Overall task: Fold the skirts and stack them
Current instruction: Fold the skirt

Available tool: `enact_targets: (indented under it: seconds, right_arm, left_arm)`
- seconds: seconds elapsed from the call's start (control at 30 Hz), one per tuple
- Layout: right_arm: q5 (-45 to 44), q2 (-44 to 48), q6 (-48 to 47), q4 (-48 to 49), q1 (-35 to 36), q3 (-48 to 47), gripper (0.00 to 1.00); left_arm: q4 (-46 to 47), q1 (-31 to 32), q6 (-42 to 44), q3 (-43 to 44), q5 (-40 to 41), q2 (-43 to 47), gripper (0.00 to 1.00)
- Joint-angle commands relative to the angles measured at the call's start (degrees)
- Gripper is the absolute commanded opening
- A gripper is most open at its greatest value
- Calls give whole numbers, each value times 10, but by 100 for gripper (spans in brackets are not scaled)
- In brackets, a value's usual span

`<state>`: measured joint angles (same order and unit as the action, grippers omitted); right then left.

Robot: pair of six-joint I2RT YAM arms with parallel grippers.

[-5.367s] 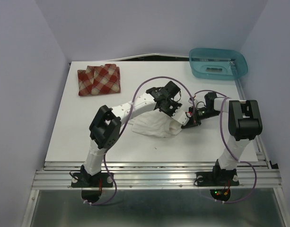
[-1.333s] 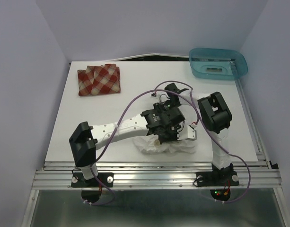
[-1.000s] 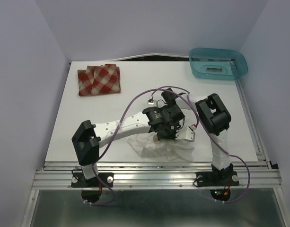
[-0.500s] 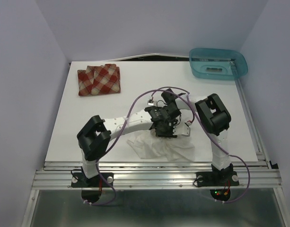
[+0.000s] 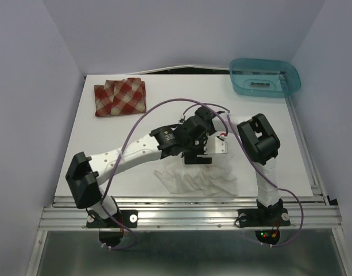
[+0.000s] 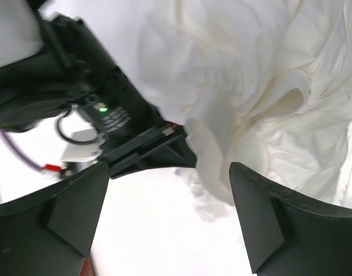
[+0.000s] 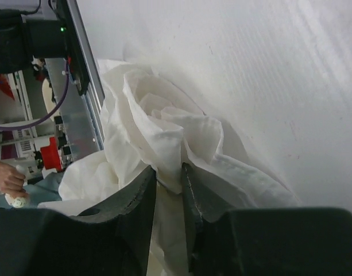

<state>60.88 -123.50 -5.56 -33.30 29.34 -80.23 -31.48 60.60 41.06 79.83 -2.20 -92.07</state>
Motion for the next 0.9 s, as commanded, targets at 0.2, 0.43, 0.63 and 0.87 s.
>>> enact_targets:
  seconds: [0.2,0.43,0.63,0.87]
  right_arm:
    - [-43,-15,54,0,-30,-138,37]
    - [-48,8,62,-10,-66,-144,35]
    - [-9,24,5,-61,-66,-86,31]
    - [7,17,-13,-61,-66,-36,24]
  left_arm:
    - [42,-2,-12,-94,-63,156,97]
    - [65,0,-81,-92,-112,106,60]
    - [91,1,-78,-78,-140,49,62]
    - [110,6,-67,-90,-140,1,63]
